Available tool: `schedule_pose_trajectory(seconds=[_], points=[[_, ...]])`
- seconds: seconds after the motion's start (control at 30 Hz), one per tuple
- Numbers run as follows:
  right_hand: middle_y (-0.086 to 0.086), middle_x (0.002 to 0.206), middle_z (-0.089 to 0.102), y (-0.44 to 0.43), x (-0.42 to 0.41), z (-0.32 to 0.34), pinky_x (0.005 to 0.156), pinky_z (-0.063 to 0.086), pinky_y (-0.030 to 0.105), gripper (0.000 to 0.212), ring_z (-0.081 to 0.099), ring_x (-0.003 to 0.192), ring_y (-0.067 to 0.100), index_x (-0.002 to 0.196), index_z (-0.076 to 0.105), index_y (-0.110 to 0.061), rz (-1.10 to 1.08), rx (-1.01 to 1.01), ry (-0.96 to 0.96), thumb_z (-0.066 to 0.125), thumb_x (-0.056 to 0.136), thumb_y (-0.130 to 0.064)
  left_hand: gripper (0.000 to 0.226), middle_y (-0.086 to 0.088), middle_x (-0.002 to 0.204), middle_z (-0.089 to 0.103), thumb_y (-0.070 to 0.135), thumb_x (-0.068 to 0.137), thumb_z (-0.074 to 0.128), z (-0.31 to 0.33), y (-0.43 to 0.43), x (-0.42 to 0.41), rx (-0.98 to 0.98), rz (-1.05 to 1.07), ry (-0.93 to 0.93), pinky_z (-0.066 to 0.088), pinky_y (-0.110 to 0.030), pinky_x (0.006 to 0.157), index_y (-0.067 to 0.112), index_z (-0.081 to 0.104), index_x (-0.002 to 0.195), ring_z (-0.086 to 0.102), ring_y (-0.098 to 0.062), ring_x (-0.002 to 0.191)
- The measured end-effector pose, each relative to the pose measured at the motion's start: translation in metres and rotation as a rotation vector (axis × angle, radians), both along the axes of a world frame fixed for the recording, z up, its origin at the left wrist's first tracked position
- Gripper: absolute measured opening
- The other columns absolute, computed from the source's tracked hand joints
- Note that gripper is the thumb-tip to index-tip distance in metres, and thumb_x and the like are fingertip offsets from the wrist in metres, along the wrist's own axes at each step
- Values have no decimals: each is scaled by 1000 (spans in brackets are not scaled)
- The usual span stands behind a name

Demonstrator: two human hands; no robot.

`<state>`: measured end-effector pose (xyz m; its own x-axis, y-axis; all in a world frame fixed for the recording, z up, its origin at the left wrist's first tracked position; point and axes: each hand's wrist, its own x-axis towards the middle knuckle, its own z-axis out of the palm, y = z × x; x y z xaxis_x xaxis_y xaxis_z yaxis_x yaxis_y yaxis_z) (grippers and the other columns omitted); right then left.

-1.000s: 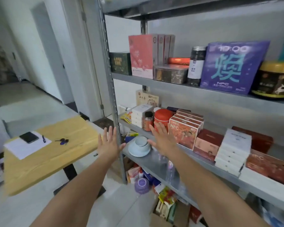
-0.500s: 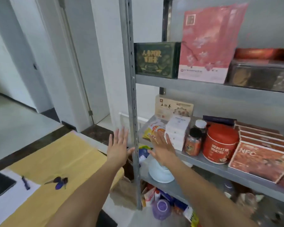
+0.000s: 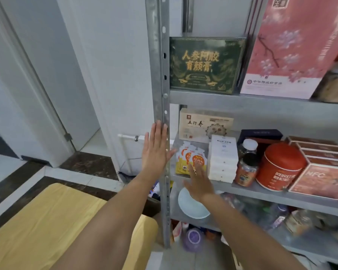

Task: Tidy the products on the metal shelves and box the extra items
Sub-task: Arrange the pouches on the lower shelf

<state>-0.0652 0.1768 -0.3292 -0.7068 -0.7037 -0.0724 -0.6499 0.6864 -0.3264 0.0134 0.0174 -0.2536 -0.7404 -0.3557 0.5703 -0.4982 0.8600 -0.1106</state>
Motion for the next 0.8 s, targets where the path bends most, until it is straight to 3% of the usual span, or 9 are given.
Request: schedule_pose_trajectory(seconds=[0.07, 0.17, 0.3, 0.4, 0.57, 0.8], points=[[7, 163, -13, -7, -6, -2, 121, 12, 40, 70, -7, 150, 25, 156, -3, -17, -40, -21, -33, 35, 103, -43, 85, -18, 159, -18, 63, 96, 14, -10, -7, -12, -44, -1, 90, 0, -42, 121, 4, -12, 152, -19, -30, 147], [7, 162, -12, -15, -16, -9, 121, 10, 38, 68, -7, 150, 25, 155, -3, -14, -79, -35, -22, 32, 104, -41, 86, -23, 155, -29, 59, 97, 14, -22, -17, -31, -43, -77, 209, -9, -43, 122, -1, -17, 150, -25, -34, 145], [10, 163, 0, -21, -34, -25, 121, 0, 35, 60, -1, 151, 26, 155, 4, -9, 15, 15, 245, 33, 105, -24, 77, -29, 155, -25, 50, 102, 10, -39, -35, -51, -101, -163, 318, -12, -45, 120, -7, -12, 150, -20, -40, 146], [9, 164, 2, -32, -50, -32, 121, 2, 37, 68, 2, 151, 26, 155, 2, -9, 4, 26, 298, 39, 98, -7, 72, -32, 154, -22, 45, 105, 7, -43, -44, -62, -146, -221, 362, -9, -47, 121, -10, -9, 149, -18, -43, 146], [7, 164, 3, -59, -66, -26, 120, 6, 34, 59, 4, 150, 20, 155, 6, -10, -377, -193, -30, 27, 105, -31, 71, -32, 154, -24, 39, 104, 13, -47, -45, -61, -202, -281, 406, -2, -48, 122, -11, -9, 148, -19, -43, 145], [5, 162, 12, -41, -85, -37, 120, 11, 41, 60, 12, 148, 23, 155, 6, -13, -425, -231, -247, 23, 105, -41, 71, -30, 154, -25, 39, 103, 14, -43, -45, -60, -224, -296, 437, -1, -46, 122, -10, -11, 149, -19, -42, 145]])
